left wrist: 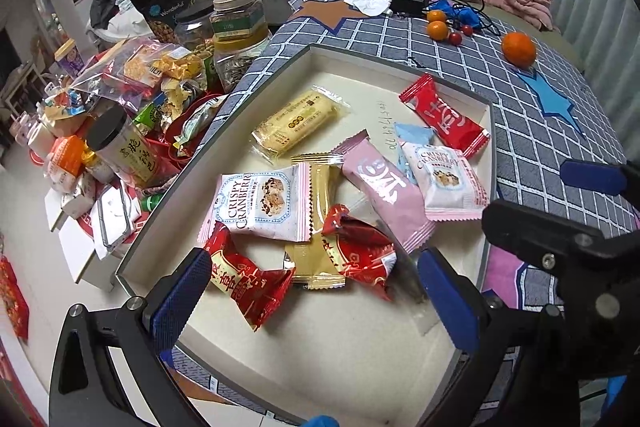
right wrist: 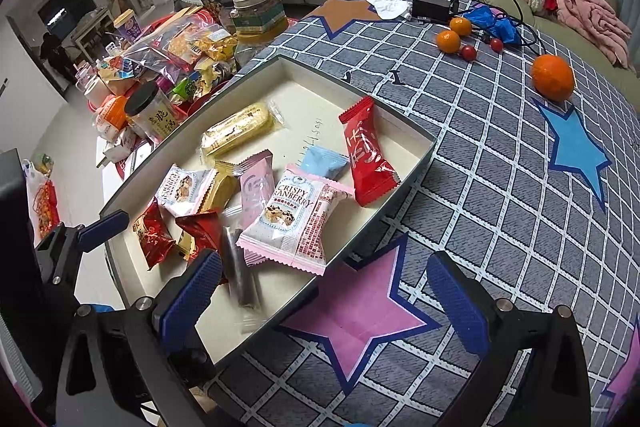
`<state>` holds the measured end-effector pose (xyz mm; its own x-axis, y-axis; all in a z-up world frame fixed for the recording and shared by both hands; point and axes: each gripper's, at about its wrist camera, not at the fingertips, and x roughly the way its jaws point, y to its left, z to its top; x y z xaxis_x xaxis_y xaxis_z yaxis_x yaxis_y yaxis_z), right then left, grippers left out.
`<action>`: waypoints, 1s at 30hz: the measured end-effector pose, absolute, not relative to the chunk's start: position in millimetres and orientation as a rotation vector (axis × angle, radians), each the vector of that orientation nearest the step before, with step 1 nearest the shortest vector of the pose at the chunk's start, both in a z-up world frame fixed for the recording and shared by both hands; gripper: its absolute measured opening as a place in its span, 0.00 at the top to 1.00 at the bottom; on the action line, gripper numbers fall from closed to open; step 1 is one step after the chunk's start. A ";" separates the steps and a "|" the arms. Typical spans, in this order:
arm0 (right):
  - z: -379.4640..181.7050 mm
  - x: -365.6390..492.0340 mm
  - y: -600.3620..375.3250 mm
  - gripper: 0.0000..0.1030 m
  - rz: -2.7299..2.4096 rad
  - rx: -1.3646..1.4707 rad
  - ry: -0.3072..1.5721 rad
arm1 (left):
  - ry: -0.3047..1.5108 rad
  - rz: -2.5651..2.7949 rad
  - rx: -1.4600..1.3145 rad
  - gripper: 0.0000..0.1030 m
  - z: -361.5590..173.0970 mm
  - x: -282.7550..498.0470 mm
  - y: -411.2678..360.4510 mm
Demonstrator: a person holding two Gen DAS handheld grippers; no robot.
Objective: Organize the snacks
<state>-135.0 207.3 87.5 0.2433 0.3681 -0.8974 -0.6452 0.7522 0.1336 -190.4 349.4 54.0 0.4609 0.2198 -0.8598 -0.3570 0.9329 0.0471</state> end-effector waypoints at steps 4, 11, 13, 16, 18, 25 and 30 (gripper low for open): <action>88.4 -137.6 206.3 0.00 0.703 -0.316 1.122 | 1.038 0.358 -0.140 0.00 54.4 -192.0 347.3; 87.9 -143.4 209.3 0.00 0.699 -0.388 1.118 | 1.097 0.310 -0.143 0.00 49.7 -194.3 345.4; 86.5 -144.3 209.8 0.00 0.698 -0.406 1.117 | 1.108 0.298 -0.140 0.00 49.4 -195.0 344.4; 84.9 -145.0 209.5 0.00 0.699 -0.413 1.120 | 1.116 0.289 -0.139 0.00 49.8 -195.9 343.5; 84.4 -145.0 209.7 0.00 0.698 -0.413 1.122 | 1.117 0.290 -0.138 0.00 50.1 -196.2 343.2; 83.3 -146.4 210.2 0.00 0.698 -0.420 1.125 | 1.123 0.298 -0.131 0.00 48.6 -196.1 343.1; 81.6 -147.3 209.7 0.00 0.698 -0.420 1.128 | 1.129 0.301 -0.143 0.00 46.9 -196.6 344.9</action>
<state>-147.3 209.7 81.6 0.2533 0.2924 -0.9221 -0.6943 0.7187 0.0372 -196.6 344.9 46.9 0.3928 0.1646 -0.9048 -0.3078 0.9507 0.0393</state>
